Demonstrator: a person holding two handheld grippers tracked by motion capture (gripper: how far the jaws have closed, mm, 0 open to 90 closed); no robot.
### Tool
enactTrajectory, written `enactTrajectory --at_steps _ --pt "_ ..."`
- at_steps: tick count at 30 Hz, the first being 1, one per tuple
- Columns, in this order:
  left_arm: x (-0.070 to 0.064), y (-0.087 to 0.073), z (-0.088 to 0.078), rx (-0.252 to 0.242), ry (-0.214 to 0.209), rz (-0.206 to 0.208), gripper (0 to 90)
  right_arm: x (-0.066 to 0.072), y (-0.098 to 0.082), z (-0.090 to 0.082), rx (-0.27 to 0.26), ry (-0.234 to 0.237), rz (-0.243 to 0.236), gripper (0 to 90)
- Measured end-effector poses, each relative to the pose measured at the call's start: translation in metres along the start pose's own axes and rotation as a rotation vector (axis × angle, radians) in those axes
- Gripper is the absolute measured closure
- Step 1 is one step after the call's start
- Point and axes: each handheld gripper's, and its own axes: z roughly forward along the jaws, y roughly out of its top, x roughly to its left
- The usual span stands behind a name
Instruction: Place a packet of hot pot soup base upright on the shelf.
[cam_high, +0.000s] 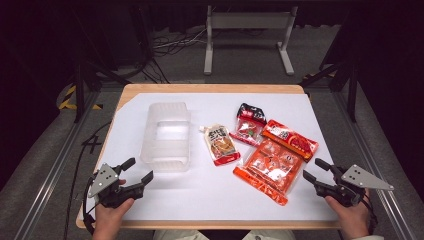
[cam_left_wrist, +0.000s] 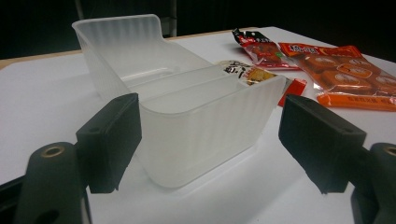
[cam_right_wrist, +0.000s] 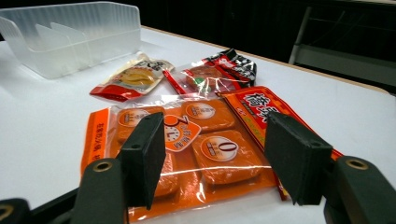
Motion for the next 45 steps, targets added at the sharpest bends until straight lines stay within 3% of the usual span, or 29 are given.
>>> enactTrajectory --at_steps 4,13,24,28,36,38,42,45 --pt "0.000 0.000 0.001 0.002 0.005 -0.001 22.1 0.000 0.008 0.003 0.020 0.010 -0.017 41.0" --pt "0.000 -0.001 0.001 0.011 0.015 -0.002 22.0 -0.011 0.025 0.008 0.026 0.018 -0.004 40.7" --pt "0.002 -0.002 -0.001 0.013 0.027 -0.009 22.0 -0.037 0.045 0.026 0.044 0.015 0.045 36.6" --pt "0.002 -0.002 0.000 0.015 0.027 -0.006 22.0 -0.048 0.046 0.033 0.064 0.011 0.039 36.1" --pt "0.002 -0.003 0.000 0.014 0.024 -0.008 22.0 -0.070 0.045 0.039 0.058 -0.015 0.106 35.8" --pt "0.002 -0.002 -0.001 0.015 0.022 -0.005 22.0 -0.077 0.042 0.041 0.049 -0.015 0.148 34.8" --pt "0.002 -0.003 -0.001 0.019 0.023 -0.003 22.3 -0.088 0.034 0.046 0.066 -0.066 0.164 32.1" --pt "0.003 -0.003 -0.001 0.018 0.027 -0.005 22.2 -0.091 0.029 0.049 0.074 -0.076 0.170 30.4"
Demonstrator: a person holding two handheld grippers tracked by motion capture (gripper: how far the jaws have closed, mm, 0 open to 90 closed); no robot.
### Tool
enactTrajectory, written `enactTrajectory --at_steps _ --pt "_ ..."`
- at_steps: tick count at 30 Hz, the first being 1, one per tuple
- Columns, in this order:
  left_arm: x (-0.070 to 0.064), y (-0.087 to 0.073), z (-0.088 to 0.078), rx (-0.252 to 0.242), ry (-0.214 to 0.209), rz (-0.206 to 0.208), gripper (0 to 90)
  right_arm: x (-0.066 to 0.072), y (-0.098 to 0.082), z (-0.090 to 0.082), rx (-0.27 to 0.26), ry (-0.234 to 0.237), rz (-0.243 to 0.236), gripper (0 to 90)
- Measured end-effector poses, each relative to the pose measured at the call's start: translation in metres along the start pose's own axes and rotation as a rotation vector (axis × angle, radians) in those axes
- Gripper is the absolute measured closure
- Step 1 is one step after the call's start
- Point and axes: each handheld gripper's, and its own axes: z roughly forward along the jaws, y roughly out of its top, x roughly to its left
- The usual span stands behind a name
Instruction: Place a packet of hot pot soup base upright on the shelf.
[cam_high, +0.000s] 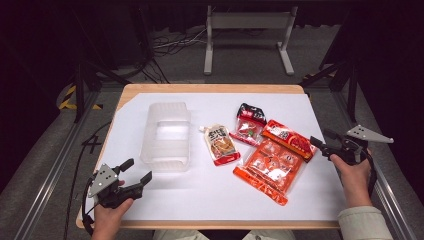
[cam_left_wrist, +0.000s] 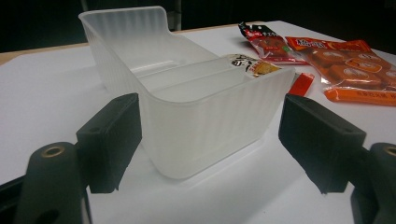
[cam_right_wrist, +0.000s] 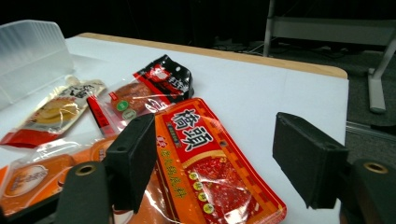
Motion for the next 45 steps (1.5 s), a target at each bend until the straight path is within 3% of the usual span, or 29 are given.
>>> enactTrajectory --at_steps 4,8,15,20,21,23,25,35,40,42,43,45 --pt "0.000 0.000 -0.001 0.000 -0.001 0.001 22.5 -0.003 -0.008 0.006 0.009 -0.024 -0.001 30.3" --pt "-0.001 0.000 -0.001 0.002 -0.001 0.003 22.6 -0.005 -0.015 0.015 0.061 -0.059 -0.004 29.7" --pt "-0.001 0.000 0.000 0.003 0.000 0.005 22.5 -0.013 -0.022 0.024 0.107 -0.063 0.060 27.2" --pt "0.000 0.000 -0.001 0.004 0.003 0.003 22.5 -0.020 -0.029 0.034 0.183 -0.074 0.096 24.5" --pt "0.000 0.000 -0.001 0.002 0.004 0.003 22.5 -0.022 -0.030 0.037 0.217 -0.082 0.095 24.3" --pt "0.000 0.000 -0.001 0.005 0.004 0.005 22.5 -0.022 -0.030 0.038 0.228 -0.087 0.092 23.2" --pt "-0.001 -0.001 0.000 0.009 0.006 0.006 22.5 -0.027 -0.032 0.041 0.240 -0.058 0.131 21.2" --pt "-0.001 -0.001 0.000 0.017 0.016 0.006 22.5 -0.028 -0.034 0.046 0.265 -0.016 0.170 22.7" --pt "-0.001 -0.001 0.000 0.019 0.017 0.007 22.5 -0.029 -0.035 0.048 0.272 0.014 0.210 22.9" --pt "-0.001 -0.001 0.000 0.019 0.018 0.007 22.5 -0.029 -0.035 0.048 0.268 0.022 0.218 23.7" --pt "-0.001 -0.001 0.000 0.019 0.021 0.007 22.5 -0.028 -0.032 0.045 0.231 0.044 0.223 29.9" --pt "-0.001 -0.001 0.000 0.019 0.022 0.006 22.5 -0.027 -0.029 0.040 0.198 0.072 0.230 33.7"
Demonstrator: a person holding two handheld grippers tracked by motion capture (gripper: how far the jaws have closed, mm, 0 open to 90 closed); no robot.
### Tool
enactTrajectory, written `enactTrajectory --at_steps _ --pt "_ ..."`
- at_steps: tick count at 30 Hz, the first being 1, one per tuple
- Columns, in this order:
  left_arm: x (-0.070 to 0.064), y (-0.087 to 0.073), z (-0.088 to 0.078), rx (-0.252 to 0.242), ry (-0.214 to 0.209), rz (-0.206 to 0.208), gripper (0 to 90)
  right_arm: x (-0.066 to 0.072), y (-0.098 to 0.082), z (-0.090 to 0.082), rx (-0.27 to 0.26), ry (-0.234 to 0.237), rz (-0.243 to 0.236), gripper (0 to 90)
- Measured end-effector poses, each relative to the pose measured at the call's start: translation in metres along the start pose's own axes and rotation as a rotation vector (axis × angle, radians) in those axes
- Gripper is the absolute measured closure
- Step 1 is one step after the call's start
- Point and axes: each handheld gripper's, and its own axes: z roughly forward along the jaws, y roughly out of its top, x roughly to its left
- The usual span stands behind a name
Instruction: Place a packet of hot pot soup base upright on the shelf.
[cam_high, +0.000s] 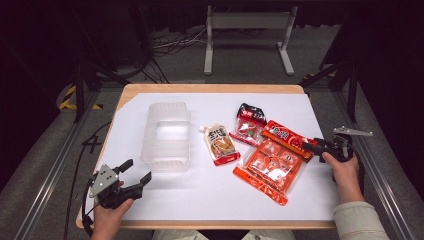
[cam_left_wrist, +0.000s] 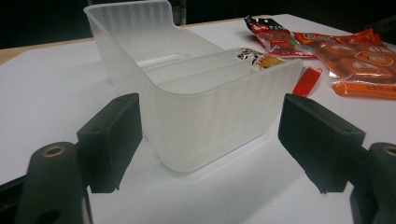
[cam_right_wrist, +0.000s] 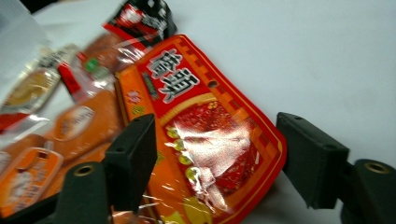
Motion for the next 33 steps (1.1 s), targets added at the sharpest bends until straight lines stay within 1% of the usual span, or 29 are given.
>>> enactTrajectory --at_steps 1,2,3,5,9,10,12,15,17,19,21,22,24,25,26,28,29,30,31,32,33 --pt "0.000 0.000 0.000 0.000 0.000 0.000 22.5 0.000 0.000 0.000 0.000 0.000 0.000 33.7" --pt "0.000 0.000 0.000 0.001 0.001 -0.002 22.5 0.001 0.001 -0.001 -0.009 0.013 0.002 35.2" --pt "0.000 0.000 0.000 0.002 0.002 -0.002 22.5 0.002 0.002 -0.002 -0.020 0.043 -0.004 37.2" --pt "0.000 0.000 0.000 0.002 0.001 -0.001 22.5 0.005 0.002 0.000 -0.009 0.060 -0.017 37.9" --pt "-0.001 0.000 0.001 0.003 0.000 -0.002 22.5 0.012 0.002 0.006 0.026 0.055 -0.074 38.1" --pt "-0.001 0.000 0.001 0.003 0.000 -0.002 22.5 0.012 0.002 0.007 0.026 0.066 -0.080 38.1" --pt "-0.001 0.000 0.000 0.005 0.001 -0.002 22.5 0.011 0.002 0.008 0.024 0.087 -0.076 38.6" --pt "-0.001 -0.001 -0.001 0.005 0.002 -0.004 22.5 0.011 0.003 0.009 0.033 0.088 -0.079 39.6" --pt "0.000 -0.002 -0.003 0.002 0.010 -0.004 22.5 0.009 0.003 0.013 0.054 0.081 -0.077 40.1" --pt "0.001 -0.002 -0.006 -0.001 0.015 -0.012 22.5 0.007 0.003 0.018 0.076 0.065 -0.077 43.7" --pt "0.001 -0.003 -0.007 0.001 0.018 -0.009 22.5 0.005 0.003 0.019 0.092 0.052 -0.083 51.2" --pt "0.001 -0.003 -0.007 0.001 0.018 -0.010 22.5 0.006 0.003 0.018 0.094 0.039 -0.091 58.3" --pt "0.001 -0.003 -0.008 0.001 0.020 -0.012 22.5 0.006 0.004 0.017 0.100 0.020 -0.108 65.6" --pt "0.001 -0.003 -0.008 0.001 0.021 -0.012 22.5 0.006 0.004 0.017 0.102 -0.009 -0.121 70.6" --pt "0.001 -0.004 -0.008 0.001 0.021 -0.012 22.5 0.008 0.004 0.017 0.108 -0.037 -0.137 72.7" --pt "0.001 -0.004 -0.009 0.000 0.021 -0.010 22.5 0.010 0.003 0.019 0.118 -0.053 -0.158 74.9" --pt "0.001 -0.004 -0.009 -0.001 0.022 -0.011 22.5 0.010 0.003 0.020 0.122 -0.067 -0.160 75.9" --pt "0.001 -0.004 -0.009 -0.001 0.022 -0.011 22.5 0.010 0.003 0.021 0.125 -0.063 -0.150 77.0" --pt "0.001 -0.004 -0.009 -0.001 0.022 -0.011 22.5 0.010 0.003 0.021 0.125 -0.063 -0.150 77.0" --pt "0.001 -0.004 -0.009 -0.001 0.022 -0.011 22.5 0.007 0.002 0.022 0.127 -0.049 -0.129 82.6" --pt "0.001 -0.004 -0.009 -0.001 0.021 -0.011 22.5 0.007 0.002 0.023 0.136 -0.043 -0.121 85.3"
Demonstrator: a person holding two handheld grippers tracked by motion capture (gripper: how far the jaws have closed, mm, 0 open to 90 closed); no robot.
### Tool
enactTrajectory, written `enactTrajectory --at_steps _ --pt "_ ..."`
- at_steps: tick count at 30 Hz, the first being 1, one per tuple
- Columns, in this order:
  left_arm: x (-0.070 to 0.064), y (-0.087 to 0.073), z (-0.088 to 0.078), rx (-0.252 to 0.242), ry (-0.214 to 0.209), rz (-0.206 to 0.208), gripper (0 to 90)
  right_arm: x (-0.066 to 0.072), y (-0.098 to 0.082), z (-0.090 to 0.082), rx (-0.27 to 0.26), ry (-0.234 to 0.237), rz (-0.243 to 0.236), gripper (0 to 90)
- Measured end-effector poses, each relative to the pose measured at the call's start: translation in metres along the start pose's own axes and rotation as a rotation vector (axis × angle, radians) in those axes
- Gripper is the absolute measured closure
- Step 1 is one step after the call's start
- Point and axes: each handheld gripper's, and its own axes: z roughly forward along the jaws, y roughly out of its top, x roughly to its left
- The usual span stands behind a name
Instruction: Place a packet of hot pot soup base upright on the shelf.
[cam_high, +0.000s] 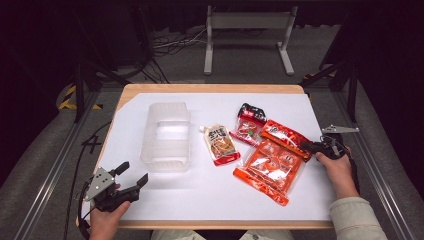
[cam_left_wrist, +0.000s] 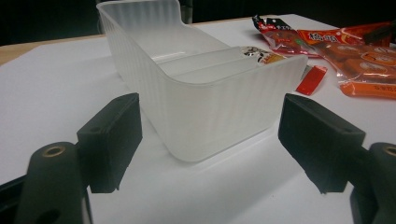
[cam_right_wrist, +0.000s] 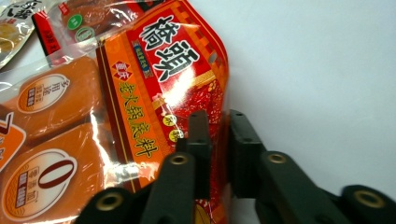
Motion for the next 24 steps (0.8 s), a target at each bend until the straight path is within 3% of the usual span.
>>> enactTrajectory --at_steps 2,8,17,22,24 --pt "0.000 0.000 0.000 0.001 0.000 0.001 22.5 0.000 -0.001 0.001 0.006 0.005 0.009 90.0" --pt "0.000 0.001 0.001 -0.003 -0.001 -0.001 22.5 0.002 0.003 -0.008 -0.044 0.014 0.033 90.0" --pt "-0.003 0.005 0.003 -0.002 -0.007 0.022 16.5 0.008 0.008 -0.020 -0.080 0.010 0.013 90.0" --pt "-0.003 0.012 0.003 0.028 -0.074 0.014 20.5 0.015 0.014 -0.033 -0.111 0.011 -0.024 90.0" --pt "-0.004 0.013 0.003 0.035 -0.083 0.022 22.6 0.016 0.016 -0.036 -0.120 0.014 -0.025 90.0"
